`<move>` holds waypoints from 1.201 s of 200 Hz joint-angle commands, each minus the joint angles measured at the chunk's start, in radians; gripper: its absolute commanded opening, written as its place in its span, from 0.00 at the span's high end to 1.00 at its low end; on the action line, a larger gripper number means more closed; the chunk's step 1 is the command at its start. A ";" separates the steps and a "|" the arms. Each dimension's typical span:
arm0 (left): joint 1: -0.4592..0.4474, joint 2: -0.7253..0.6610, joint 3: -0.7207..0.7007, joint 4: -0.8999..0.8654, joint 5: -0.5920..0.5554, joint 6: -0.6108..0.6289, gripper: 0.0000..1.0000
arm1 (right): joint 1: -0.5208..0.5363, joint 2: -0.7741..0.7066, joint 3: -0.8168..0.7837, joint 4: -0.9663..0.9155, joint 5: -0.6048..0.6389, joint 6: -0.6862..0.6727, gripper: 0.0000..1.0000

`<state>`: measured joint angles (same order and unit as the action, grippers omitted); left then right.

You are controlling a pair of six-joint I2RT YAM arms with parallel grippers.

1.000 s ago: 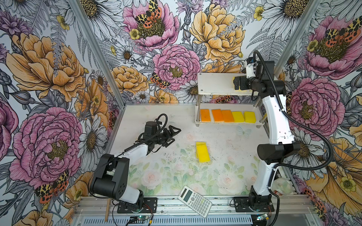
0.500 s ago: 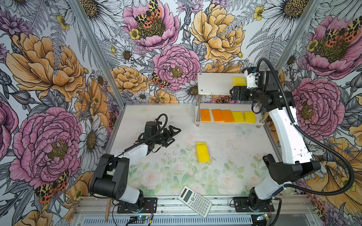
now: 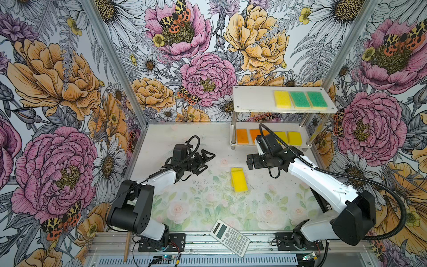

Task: Arrange cleaning sponges on a shelf
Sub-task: Pick up the cleaning sponge.

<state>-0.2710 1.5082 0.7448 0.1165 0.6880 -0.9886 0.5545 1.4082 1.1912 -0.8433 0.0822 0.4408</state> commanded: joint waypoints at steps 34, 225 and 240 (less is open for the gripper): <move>-0.010 0.018 0.004 0.007 -0.032 0.007 0.01 | 0.105 0.009 -0.125 0.157 0.010 0.159 0.00; -0.008 0.029 -0.016 0.008 -0.033 0.018 0.01 | 0.262 0.249 -0.128 0.174 0.001 0.184 0.07; -0.008 0.029 -0.020 0.007 -0.033 0.019 0.01 | 0.267 0.263 -0.124 0.174 -0.006 0.179 0.10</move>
<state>-0.2741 1.5299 0.7406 0.1165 0.6701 -0.9882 0.8070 1.6474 1.0569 -0.6865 0.0750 0.6128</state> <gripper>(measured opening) 0.989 0.918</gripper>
